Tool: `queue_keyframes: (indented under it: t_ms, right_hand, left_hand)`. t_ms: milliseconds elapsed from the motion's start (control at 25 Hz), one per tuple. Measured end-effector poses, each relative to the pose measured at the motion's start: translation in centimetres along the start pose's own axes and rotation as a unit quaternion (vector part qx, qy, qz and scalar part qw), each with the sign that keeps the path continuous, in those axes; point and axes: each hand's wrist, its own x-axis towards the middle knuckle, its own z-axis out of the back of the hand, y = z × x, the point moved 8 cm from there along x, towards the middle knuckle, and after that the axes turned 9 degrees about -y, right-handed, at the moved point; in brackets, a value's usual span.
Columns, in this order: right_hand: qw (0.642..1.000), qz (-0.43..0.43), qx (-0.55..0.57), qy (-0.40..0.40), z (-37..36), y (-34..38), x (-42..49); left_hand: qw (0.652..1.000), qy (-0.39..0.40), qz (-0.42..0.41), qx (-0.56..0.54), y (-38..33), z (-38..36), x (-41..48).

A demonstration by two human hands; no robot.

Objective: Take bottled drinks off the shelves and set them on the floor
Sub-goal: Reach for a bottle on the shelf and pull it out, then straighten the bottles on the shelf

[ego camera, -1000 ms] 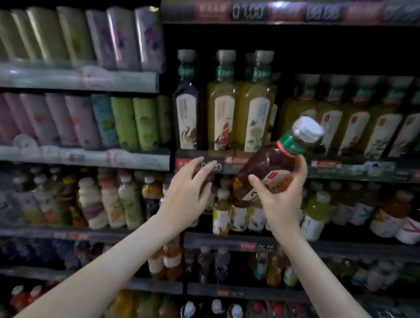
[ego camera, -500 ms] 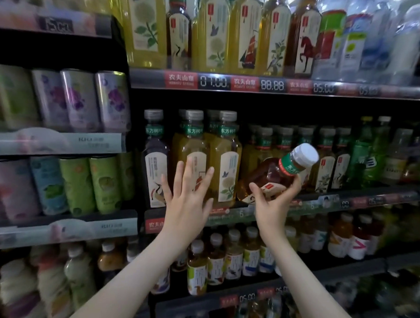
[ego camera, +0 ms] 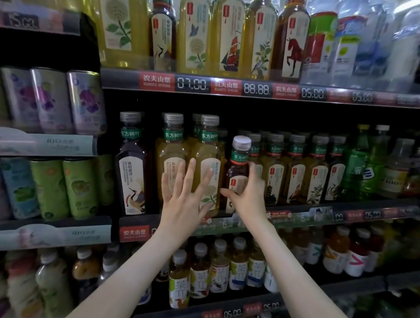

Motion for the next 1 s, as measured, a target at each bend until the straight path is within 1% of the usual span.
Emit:
queue_keyframes:
  t_ms: [80, 120, 200, 280, 400, 560, 760, 880, 1000]
  right_hand:
    - [0.988, 0.067, -0.137, -0.024, 0.7, 0.6, 0.9]
    - [0.982, 0.093, -0.165, -0.007, 0.6, 0.9, 1.1]
    - [0.972, 0.141, -0.18, 0.062, -0.3, 0.7, 0.8]
    - [0.951, 0.187, -0.222, 0.106, -0.9, 0.1, 0.3]
    - [0.935, 0.22, -0.263, 0.087, -0.7, -0.3, 0.9]
    - [0.926, 0.231, -0.293, 0.063, -1.3, -0.3, 1.3]
    - [0.923, 0.225, -0.3, 0.082, -2.1, -0.3, 1.4]
    - [0.933, 0.258, -0.242, 0.065, -1.1, -0.9, 0.2]
    - [0.952, 0.24, -0.187, 0.032, 2.4, -2.1, -1.1]
  left_hand:
    - [1.0, 0.004, -0.008, 0.007, -0.5, -0.6, 0.3]
    - [1.0, 0.004, -0.01, 0.01, -0.7, -0.8, 0.4]
    - [1.0, 0.001, -0.011, 0.011, -1.1, -1.0, 0.4]
    - [1.0, -0.003, -0.016, 0.007, -1.5, -1.2, 0.4]
    - [1.0, 0.008, -0.018, -0.002, -1.7, -1.7, 0.3]
    - [0.999, 0.032, 0.003, -0.007, -2.2, -2.7, 0.1]
    - [0.999, 0.031, 0.026, -0.024, -3.0, -2.9, -0.6]
    - [0.996, 0.035, 0.064, -0.051, -4.4, -2.5, -1.1]
    - [0.992, 0.049, 0.081, -0.08, -7.7, -1.9, -0.8]
